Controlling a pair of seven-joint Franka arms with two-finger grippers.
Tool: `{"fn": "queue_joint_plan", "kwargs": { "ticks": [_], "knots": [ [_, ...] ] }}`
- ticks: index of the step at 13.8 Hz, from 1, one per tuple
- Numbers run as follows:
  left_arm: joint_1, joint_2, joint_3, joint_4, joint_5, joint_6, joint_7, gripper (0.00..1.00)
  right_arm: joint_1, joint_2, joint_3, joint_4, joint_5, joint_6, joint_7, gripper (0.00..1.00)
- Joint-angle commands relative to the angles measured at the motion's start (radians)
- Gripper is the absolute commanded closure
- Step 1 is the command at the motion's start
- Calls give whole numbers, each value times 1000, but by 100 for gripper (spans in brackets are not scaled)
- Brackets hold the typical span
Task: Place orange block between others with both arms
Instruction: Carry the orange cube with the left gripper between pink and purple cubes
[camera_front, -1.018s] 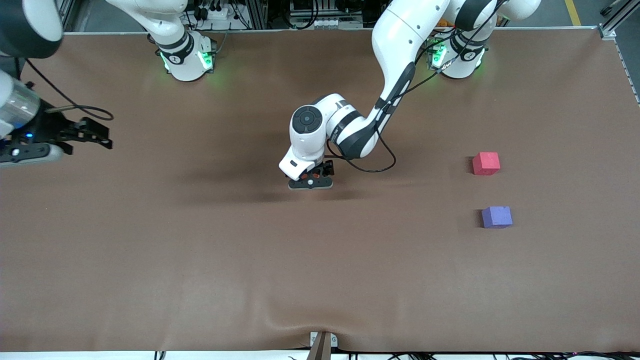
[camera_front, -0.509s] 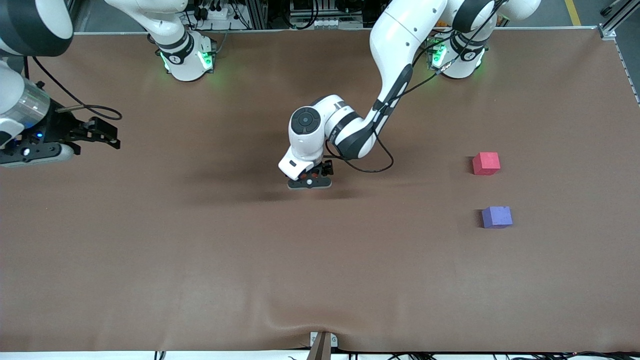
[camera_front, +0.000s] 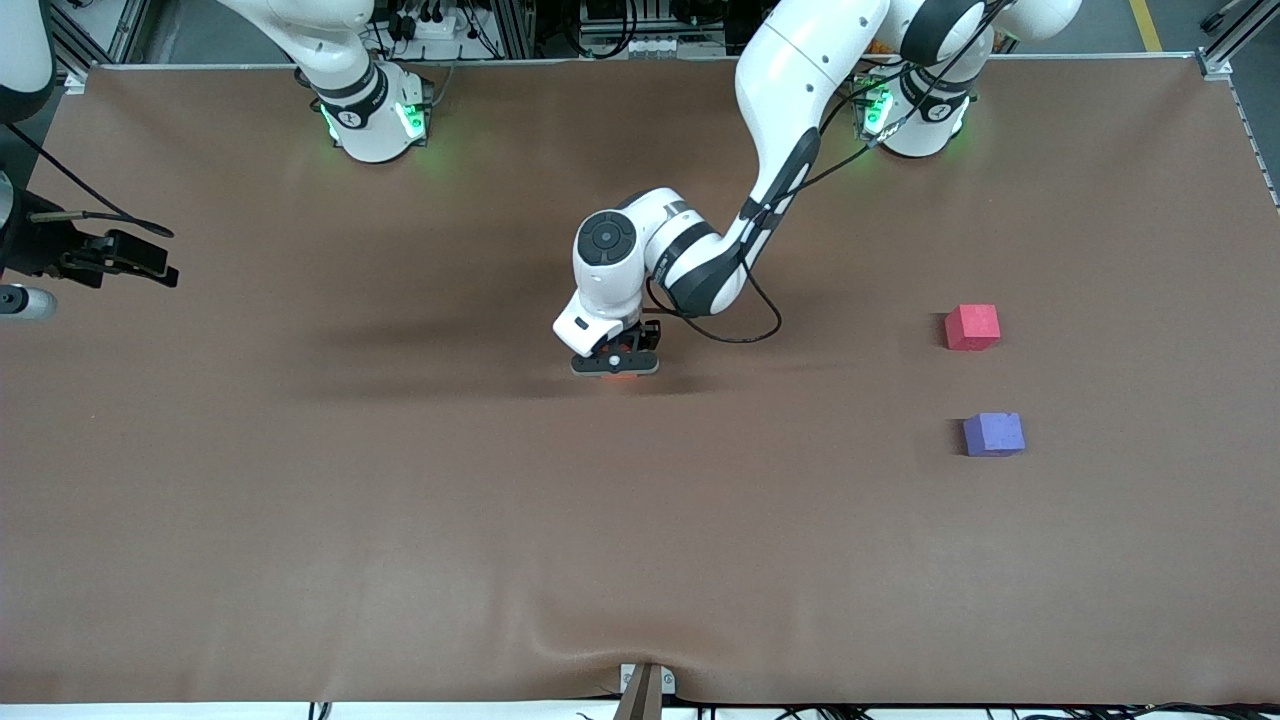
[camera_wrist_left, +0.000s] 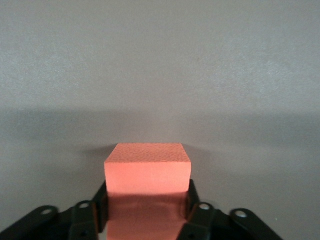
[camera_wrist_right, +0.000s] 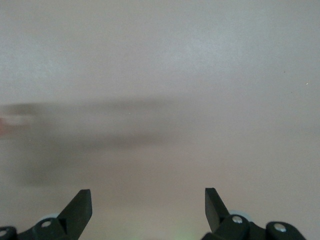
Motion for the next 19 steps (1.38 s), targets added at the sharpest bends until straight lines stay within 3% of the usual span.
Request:
{"fn": "queue_joint_plan", "kwargs": {
  "ticks": [1,10,14,15,17,19],
  "knots": [
    [-7,-15,11,13,25,-34,-21,62,-15,-28,12,-6,-1,-21,2,0],
    [111,-256,57,-10,23,-262,-29,64,-9,-28,18,35,-9,-33,2,0],
    [258,-394,56,-128,25,-276,34,59,10,-28,14,43,-21,-51,3,0],
    [293,-425,56,-160,25,-276,86,59,48,-24,-6,46,-30,-54,5,0],
    [373,-482,56,-226,25,-275,191,59,158,-22,-121,53,-50,-57,9,0],
    [471,-525,51,-289,26,-267,296,58,224,-22,-187,54,-50,-59,9,0]
  ]
}}
